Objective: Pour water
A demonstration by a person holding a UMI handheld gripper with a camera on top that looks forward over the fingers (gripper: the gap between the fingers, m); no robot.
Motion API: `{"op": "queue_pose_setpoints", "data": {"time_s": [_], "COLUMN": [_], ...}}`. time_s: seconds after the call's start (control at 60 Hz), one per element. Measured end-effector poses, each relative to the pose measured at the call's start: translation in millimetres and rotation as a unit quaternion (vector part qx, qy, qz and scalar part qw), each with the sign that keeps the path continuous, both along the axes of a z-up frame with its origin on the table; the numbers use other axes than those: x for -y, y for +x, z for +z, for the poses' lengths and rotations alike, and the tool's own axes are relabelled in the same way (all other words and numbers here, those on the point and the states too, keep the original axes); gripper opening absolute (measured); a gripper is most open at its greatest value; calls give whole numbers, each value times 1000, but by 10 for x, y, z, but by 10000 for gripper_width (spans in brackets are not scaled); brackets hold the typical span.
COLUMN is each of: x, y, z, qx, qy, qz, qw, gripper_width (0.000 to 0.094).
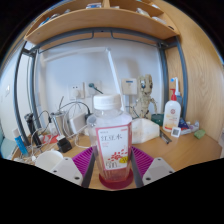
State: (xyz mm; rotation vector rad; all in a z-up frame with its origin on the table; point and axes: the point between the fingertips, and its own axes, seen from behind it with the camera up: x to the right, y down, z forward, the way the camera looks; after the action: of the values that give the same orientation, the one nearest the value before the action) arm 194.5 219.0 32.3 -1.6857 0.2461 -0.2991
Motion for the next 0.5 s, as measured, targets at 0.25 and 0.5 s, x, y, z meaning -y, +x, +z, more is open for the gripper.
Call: {"op": "queue_pose_setpoints", "data": {"time_s": [0.25, 0.5], "x": [399, 1613], "y": [-54, -192], "z": [-328, -342], "qx": [-33, -15], "qy": [-58, -175], "qz": [-9, -3], "qw": [998, 984], "gripper_width": [850, 855]}}
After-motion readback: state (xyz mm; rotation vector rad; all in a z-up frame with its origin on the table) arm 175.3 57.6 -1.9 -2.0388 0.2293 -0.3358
